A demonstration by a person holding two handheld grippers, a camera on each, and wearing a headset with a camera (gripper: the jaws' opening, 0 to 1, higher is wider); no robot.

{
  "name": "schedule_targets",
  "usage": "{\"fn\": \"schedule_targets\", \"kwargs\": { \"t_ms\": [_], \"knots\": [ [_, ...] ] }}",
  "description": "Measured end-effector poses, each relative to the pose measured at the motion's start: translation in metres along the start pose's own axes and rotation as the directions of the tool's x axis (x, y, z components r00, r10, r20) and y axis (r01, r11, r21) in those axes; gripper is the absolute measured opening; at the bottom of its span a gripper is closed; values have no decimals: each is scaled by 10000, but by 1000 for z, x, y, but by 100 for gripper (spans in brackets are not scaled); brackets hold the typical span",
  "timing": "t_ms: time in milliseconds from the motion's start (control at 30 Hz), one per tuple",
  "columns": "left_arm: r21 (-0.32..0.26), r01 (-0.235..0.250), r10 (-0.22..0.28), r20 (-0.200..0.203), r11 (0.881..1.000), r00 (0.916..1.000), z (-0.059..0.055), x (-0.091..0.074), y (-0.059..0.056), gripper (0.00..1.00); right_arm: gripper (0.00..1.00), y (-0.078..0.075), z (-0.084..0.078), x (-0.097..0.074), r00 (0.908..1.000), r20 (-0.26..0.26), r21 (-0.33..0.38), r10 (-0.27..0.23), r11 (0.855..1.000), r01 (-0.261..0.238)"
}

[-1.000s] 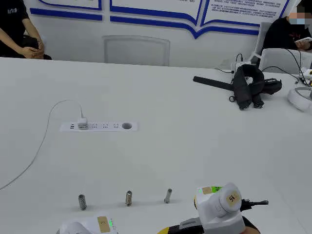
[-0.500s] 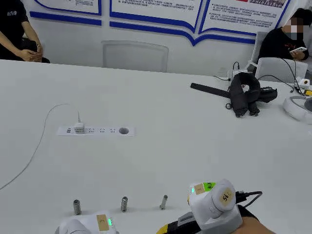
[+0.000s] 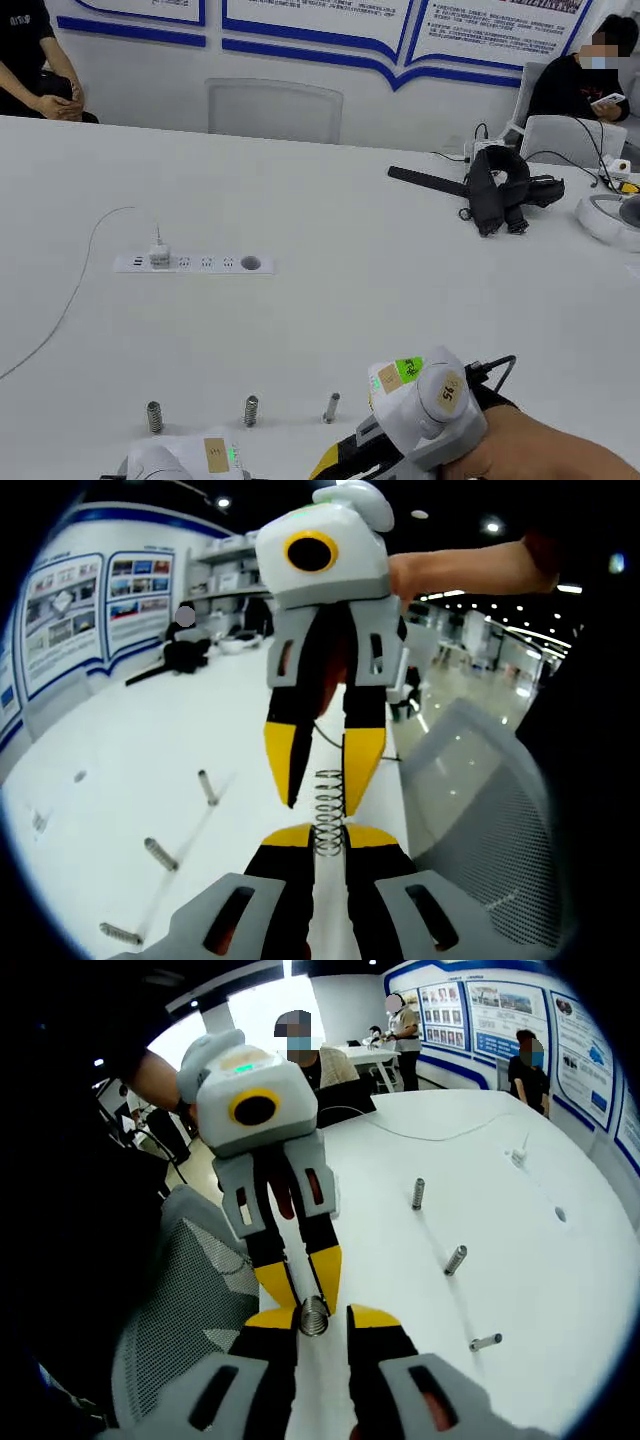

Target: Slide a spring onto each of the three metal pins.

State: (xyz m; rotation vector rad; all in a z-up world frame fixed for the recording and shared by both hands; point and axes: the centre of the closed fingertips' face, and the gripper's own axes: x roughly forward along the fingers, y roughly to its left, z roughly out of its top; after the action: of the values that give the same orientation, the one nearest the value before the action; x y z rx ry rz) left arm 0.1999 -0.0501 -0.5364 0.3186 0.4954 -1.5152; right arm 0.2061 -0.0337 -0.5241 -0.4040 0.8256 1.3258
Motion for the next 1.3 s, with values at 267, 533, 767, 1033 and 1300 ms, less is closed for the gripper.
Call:
{"fn": "schedule_targets", "kwargs": {
  "t_ms": [267,533,767,1033,1300],
  "knots": [
    [94,44,-43,-46,9999,10000,0,0,0,10,20,5,-2,5,9991,-279,-423,303,9986,-315],
    [82,48,-46,-161,10000,9999,-5,-2,1,10,16,9,-2,11,9988,-253,-558,425,9975,-439],
    [-17,119,-119,-132,9999,9998,-5,-2,1,10,12,6,-1,11,9992,-231,-607,338,9975,-351],
    [-148,247,-250,-172,9996,9995,-7,1,-2,11,12,8,-5,12,9987,-341,-596,367,9975,-387],
    [-252,155,-159,-171,9996,9997,-9,2,-2,11,12,6,-8,12,9989,-344,-436,324,9985,-338]
  ]
}}
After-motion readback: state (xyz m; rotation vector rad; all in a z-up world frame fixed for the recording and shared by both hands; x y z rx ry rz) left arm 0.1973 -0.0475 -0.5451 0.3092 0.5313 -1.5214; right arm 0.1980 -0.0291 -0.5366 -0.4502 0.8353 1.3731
